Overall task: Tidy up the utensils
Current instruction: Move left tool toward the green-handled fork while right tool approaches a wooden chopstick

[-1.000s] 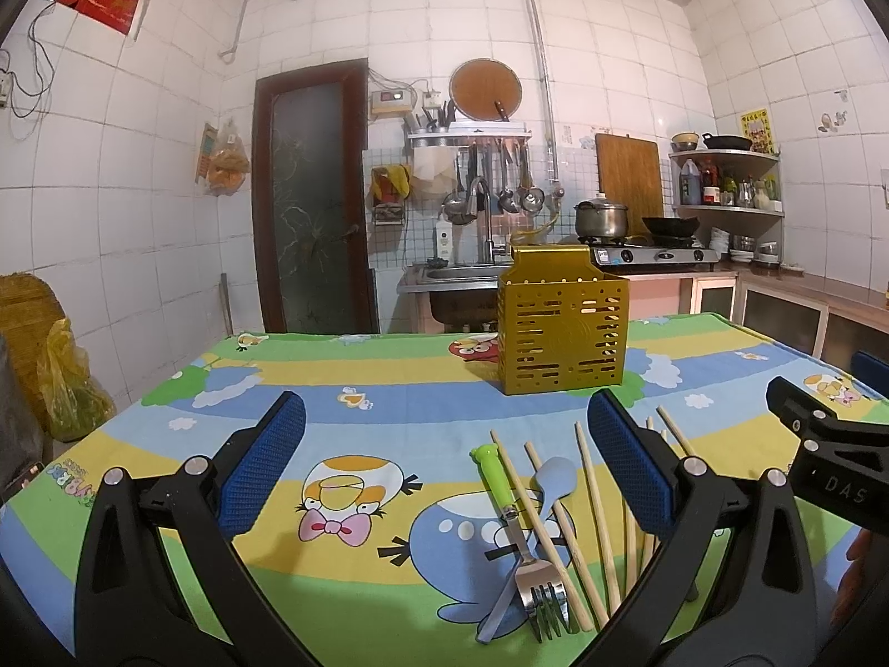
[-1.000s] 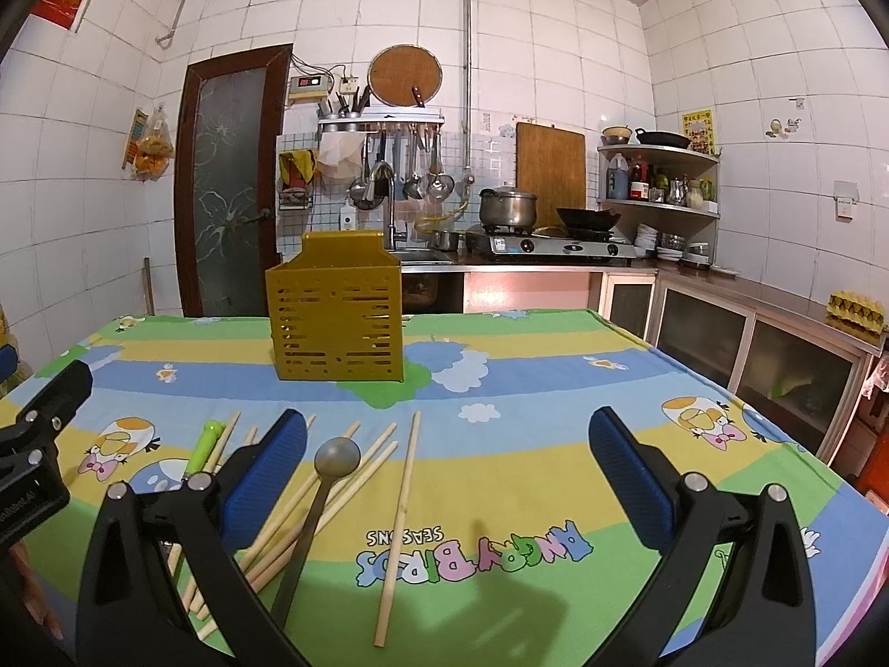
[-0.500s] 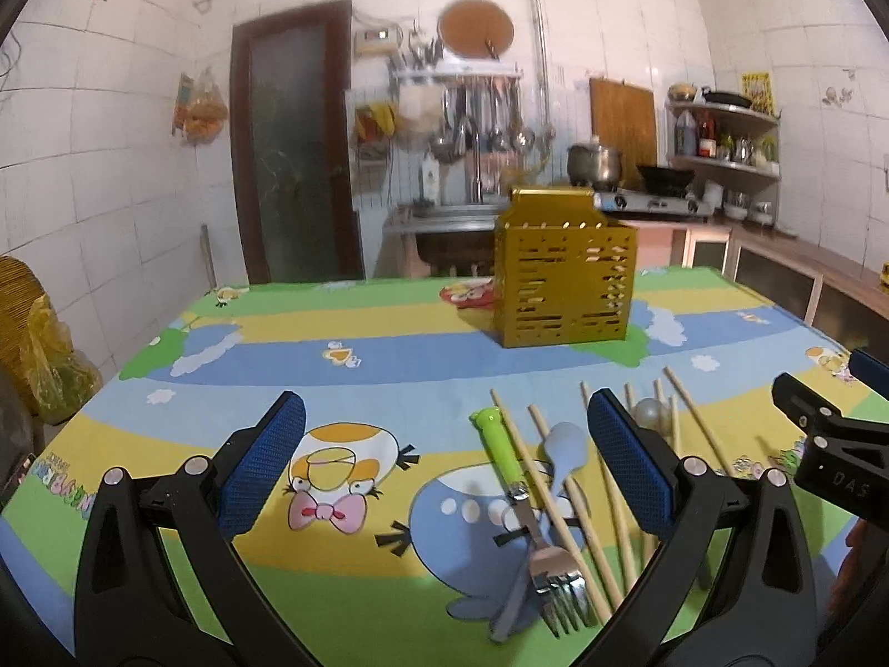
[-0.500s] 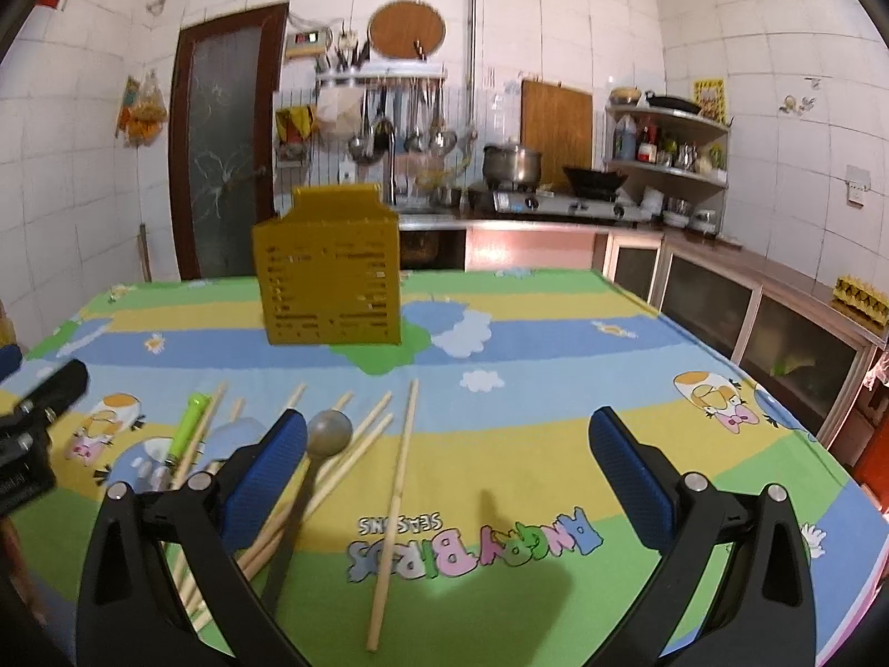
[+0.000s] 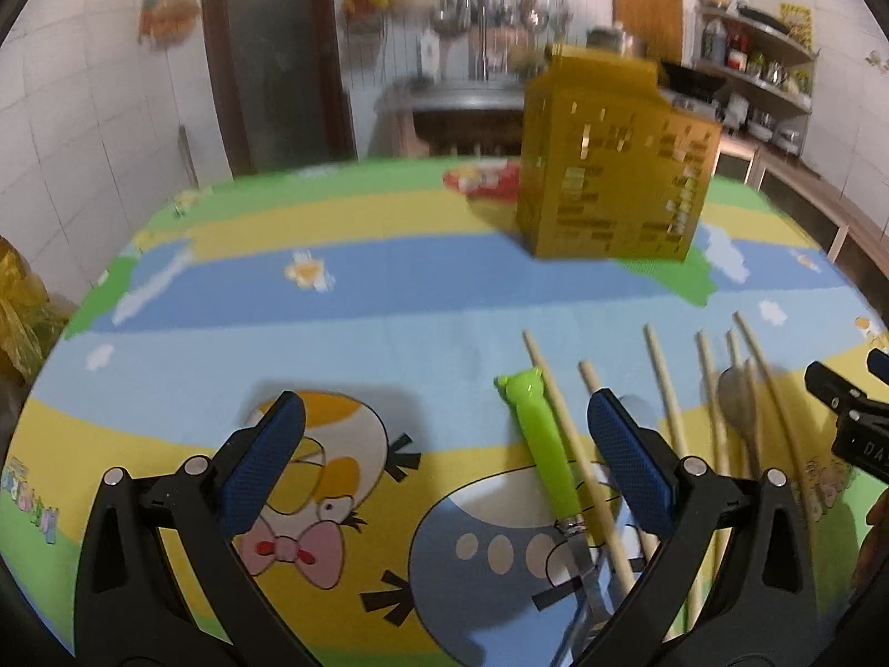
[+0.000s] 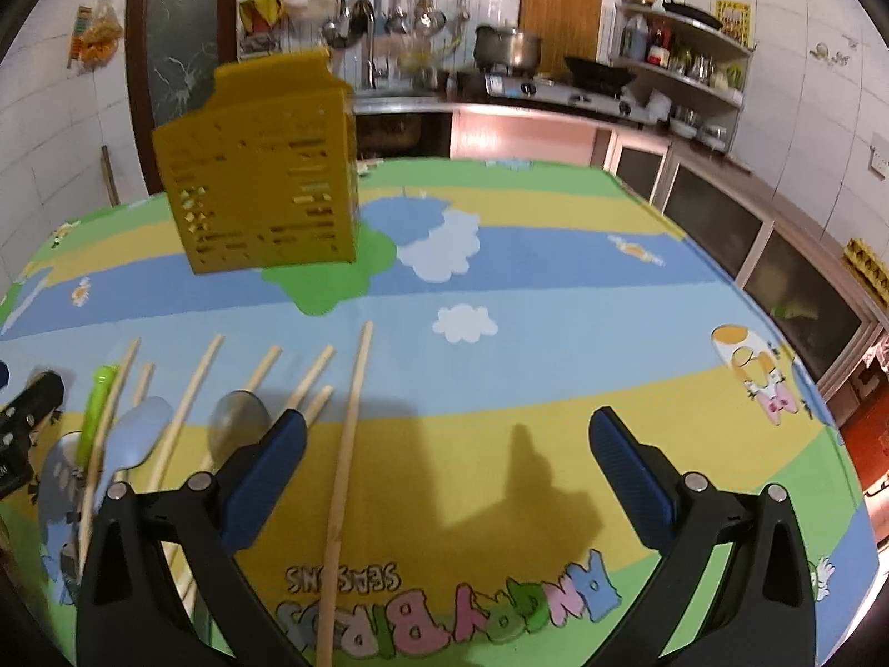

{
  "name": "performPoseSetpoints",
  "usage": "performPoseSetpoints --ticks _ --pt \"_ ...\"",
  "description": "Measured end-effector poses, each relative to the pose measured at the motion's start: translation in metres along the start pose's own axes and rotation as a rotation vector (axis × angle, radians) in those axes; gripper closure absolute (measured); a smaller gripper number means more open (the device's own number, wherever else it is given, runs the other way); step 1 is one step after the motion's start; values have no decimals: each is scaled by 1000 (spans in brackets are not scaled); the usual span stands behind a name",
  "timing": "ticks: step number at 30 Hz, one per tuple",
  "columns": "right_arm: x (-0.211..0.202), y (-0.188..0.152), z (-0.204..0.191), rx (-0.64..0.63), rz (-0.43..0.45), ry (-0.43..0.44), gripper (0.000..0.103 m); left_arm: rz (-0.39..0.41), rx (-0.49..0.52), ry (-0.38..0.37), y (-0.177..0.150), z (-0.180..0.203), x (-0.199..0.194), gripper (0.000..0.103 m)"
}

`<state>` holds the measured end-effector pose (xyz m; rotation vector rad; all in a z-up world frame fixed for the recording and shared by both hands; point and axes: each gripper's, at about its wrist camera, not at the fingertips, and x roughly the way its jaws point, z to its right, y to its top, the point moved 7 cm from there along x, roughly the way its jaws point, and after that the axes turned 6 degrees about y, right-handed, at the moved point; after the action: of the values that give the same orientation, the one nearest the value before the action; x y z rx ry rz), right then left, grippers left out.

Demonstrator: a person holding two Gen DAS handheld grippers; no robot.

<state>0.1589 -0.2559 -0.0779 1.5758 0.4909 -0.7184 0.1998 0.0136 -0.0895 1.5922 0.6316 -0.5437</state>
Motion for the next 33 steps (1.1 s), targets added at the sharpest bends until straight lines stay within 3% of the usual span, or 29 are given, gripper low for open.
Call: performPoseSetpoints --ticks 7,15,21,33 --pt "25 -6 3 21 -93 7 4 -133 6 -9 -14 2 29 5" --pt "36 -11 2 29 -157 18 4 -207 2 -40 -20 5 42 4" --pt "41 -14 7 71 -177 60 3 -208 11 -26 -20 6 42 4" --pt "40 -15 9 73 -180 62 3 -208 16 -17 -20 7 43 4"
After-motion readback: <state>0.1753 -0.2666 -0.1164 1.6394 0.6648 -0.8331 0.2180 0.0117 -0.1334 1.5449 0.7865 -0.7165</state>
